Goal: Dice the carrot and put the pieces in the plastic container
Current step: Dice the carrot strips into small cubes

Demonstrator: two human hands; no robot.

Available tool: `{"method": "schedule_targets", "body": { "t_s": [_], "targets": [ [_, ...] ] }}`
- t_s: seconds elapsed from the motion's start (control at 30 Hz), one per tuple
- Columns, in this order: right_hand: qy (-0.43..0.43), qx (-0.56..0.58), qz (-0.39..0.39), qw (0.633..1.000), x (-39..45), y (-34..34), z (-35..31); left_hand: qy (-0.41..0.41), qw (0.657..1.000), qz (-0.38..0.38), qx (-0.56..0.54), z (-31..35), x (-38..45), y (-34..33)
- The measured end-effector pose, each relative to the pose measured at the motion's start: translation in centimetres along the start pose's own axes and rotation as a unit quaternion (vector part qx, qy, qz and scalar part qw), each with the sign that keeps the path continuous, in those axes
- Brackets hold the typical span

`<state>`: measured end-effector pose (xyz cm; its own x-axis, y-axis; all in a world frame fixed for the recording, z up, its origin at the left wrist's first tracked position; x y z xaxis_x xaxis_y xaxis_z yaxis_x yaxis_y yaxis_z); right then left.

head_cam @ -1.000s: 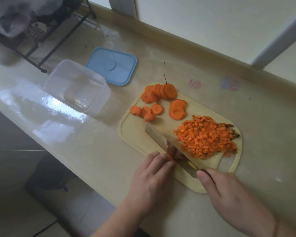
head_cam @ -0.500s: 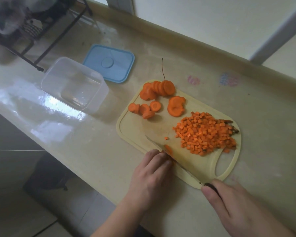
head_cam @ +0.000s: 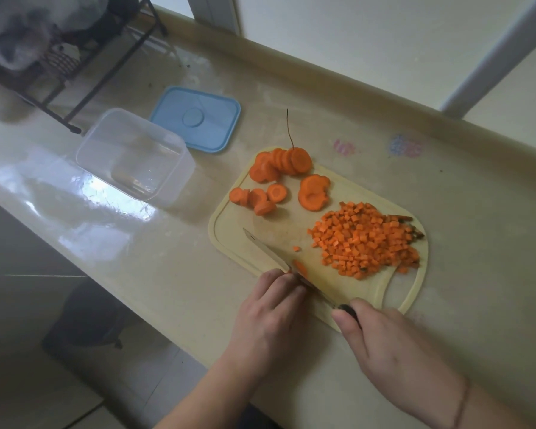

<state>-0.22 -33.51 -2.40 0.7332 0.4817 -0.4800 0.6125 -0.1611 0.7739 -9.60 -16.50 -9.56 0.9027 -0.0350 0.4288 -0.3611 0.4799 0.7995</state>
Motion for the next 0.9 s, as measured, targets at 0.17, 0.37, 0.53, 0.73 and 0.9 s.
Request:
{"method": "schedule_targets", "body": {
  "t_s": [0.17, 0.37, 0.53, 0.73, 0.9],
  "targets": [
    [0.001, 0.057, 0.020, 0.998, 0.2, -0.2, 1.9, -0.010, 1.000, 0.003, -0.003, 0.1, 0.3, 0.4],
    [0.022, 0.066, 0.021, 0.997, 0.4, -0.3, 0.0, -0.014, 1.000, 0.020, -0.008, -0.1, -0.6, -0.2],
    [0.032, 0.090, 0.021, 0.995, -0.5, -0.1, 0.9, -0.017, 1.000, 0.011, -0.011, -0.1, -1.3, -0.1],
    [0.019, 0.053, 0.002, 0.998, -1.5, 0.0, 1.8, -0.020, 1.000, 0.011, -0.013, 0.0, -0.8, 0.2],
    [-0.031, -0.011, -0.036, 0.999, -2.7, -0.4, 2.8, -0.021, 1.000, 0.014, 0.004, -0.4, -0.9, -0.1]
  ]
}}
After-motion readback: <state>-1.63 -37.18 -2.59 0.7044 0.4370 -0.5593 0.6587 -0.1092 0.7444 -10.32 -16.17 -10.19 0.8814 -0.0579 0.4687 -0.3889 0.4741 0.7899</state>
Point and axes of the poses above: each hand's wrist, its own x-axis towards the middle knuckle, its own y-axis out of the back of the hand, z = x × y, the point moved 1 cm from there along x, towards the middle knuckle, and after that the axes turned 11 degrees about -y, right-handed, at the moved point
